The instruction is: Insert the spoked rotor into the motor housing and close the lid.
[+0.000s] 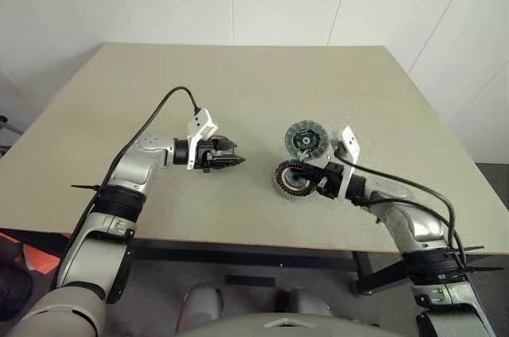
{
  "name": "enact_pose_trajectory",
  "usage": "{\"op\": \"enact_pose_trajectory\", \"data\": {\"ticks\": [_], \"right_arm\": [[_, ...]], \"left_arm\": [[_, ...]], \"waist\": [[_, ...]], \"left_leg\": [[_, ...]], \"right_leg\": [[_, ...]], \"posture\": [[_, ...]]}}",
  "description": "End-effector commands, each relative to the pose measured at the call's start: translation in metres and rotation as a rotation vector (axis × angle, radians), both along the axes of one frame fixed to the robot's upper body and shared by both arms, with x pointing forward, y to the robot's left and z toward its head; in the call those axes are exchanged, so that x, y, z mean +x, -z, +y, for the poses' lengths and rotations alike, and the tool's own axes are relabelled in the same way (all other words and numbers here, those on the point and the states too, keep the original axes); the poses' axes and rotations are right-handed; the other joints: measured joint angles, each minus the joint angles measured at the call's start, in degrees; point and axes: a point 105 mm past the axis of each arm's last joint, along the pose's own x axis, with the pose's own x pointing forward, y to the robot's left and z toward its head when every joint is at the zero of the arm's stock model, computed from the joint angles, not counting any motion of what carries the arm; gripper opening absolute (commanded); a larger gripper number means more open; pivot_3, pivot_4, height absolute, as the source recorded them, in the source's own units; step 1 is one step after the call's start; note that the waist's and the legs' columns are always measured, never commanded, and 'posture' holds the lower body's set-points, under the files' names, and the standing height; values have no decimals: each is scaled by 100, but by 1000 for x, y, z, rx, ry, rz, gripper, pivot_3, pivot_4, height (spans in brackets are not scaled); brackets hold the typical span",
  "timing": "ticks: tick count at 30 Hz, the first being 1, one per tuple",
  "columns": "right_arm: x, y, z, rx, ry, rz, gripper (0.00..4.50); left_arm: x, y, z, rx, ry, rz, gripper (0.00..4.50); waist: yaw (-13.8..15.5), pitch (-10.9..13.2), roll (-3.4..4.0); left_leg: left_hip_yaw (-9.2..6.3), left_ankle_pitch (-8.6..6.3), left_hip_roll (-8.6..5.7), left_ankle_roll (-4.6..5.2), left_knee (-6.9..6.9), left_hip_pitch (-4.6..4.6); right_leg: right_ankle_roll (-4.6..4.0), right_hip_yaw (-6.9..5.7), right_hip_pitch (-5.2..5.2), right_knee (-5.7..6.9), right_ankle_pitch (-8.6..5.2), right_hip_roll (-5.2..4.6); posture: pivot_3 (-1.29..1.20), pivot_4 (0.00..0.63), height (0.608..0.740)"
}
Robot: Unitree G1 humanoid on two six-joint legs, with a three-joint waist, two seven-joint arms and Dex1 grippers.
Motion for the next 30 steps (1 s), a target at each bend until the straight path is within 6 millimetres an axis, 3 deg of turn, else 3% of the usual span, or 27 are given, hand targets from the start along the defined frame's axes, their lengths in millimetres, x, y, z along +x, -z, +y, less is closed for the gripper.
{"op": "enact_pose_trajectory", "data": {"ticks": [1,5,11,19,24,26,27,30], "right_arm": [[2,-6,1,-44,-5,-52,30],[-1,21,-3,-219,-20,-62,30],[-7,45,-5,-320,-41,-57,30],[3,36,-8,-294,-4,-87,30],[13,-18,-1,42,56,-92,30],[14,-29,-1,87,52,-95,30],[13,-30,-1,72,44,-97,30],[8,0,-3,-162,-10,-104,30]], "left_arm": [[3,-16,-4,-15,19,-56,2763],[3,-16,-4,-16,17,-56,2763],[3,-16,-1,-15,7,-56,2763],[4,-17,-1,-15,6,-58,2763],[4,-17,-2,-17,7,-58,2763],[4,-17,-2,-17,8,-57,2763],[3,-16,-2,-16,8,-56,2763],[3,-16,-2,-16,9,-55,2763]], "waist": [[5,0,0],[12,0,0],[5,-2,-2],[5,-2,-2],[2,1,2],[3,1,2],[6,1,2],[8,0,1]], "left_leg": [[0,1,1,-1,0,-3],[-1,4,2,-3,1,-38],[0,2,2,-3,4,-34],[-1,-10,3,-12,3,11],[-1,-9,3,-13,3,12],[-1,-9,3,-10,3,5],[-1,-3,3,-2,3,2],[-1,4,4,0,3,-15]], "right_leg": [[0,-3,-2,0,0,0],[-2,-8,-30,-1,-1,0],[-2,-8,-26,-1,-1,0],[0,-7,15,0,-1,0],[0,-7,15,0,-1,0],[-1,-7,7,1,0,0],[-4,-7,-1,2,1,0],[-6,-9,-12,4,2,0]], "posture": [[0,0,740],[0,0,740],[0,0,740],[0,0,740],[0,0,740],[0,0,740],[0,0,740],[0,0,740]]}}
